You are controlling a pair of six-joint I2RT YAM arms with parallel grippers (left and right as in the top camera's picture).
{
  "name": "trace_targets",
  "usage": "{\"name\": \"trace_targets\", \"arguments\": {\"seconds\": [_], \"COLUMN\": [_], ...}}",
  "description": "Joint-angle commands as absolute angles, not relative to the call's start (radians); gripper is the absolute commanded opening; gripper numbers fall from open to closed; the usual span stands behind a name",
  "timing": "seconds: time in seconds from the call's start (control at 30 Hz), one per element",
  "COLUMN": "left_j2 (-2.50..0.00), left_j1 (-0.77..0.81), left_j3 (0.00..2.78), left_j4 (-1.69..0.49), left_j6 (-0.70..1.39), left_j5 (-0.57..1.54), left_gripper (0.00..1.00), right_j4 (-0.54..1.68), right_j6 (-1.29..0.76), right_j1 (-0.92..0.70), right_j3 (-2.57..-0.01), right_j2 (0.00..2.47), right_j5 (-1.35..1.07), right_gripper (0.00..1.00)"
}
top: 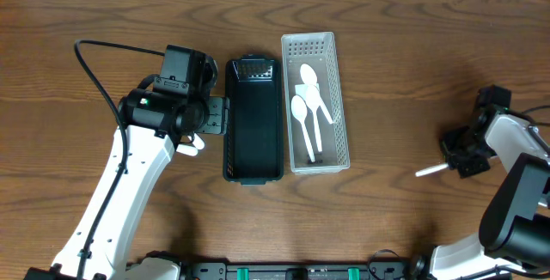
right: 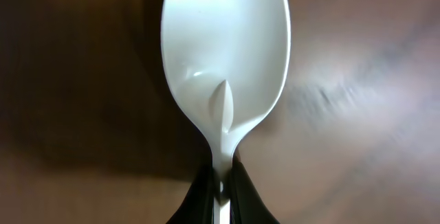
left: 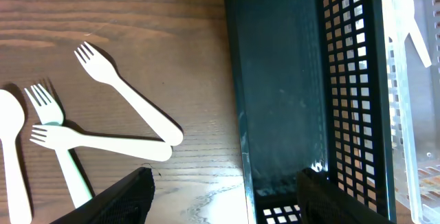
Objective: Pack container
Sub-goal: 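Lower the spoon into the white basket and open the right gripper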
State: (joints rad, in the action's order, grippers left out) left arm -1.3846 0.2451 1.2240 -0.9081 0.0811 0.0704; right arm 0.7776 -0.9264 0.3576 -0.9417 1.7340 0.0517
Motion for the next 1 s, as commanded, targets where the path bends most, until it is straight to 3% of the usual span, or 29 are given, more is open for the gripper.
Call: {"name": "trace_targets", "arguments": {"seconds": [0.0, 0.3, 0.53, 0.97], "left_j2": [-1.386, -1.386, -1.386, -1.386], "left_j1": [0.248, 0.248, 0.248, 0.248], "left_j3": [1.242, 1.242, 1.242, 1.242], "left_j4": [-0.907, -0.908, -0.908, -0.908], "left_j6": [0.076, 0.076, 0.076, 0.076], "left_j5": [0.055, 0.055, 0.055, 0.055], "left_gripper": [0.69, 0.69, 0.69, 0.69], "right_j4": [0.835, 0.948, 0.931, 0.936], "right_j6": [-0.831, -0.556, -0.537, -0.461], "right_j1": [0.279, -0.121, -0.398, -0.538], "right_j3": [-1.033, -1.415, -1.481, -1.479], "right_j2": [1.706, 1.586, 1.609, 1.943], "right_j5": [0.037, 0.025, 0.026, -0.043], "right_gripper": [0.01, 0.01, 0.01, 0.01]}}
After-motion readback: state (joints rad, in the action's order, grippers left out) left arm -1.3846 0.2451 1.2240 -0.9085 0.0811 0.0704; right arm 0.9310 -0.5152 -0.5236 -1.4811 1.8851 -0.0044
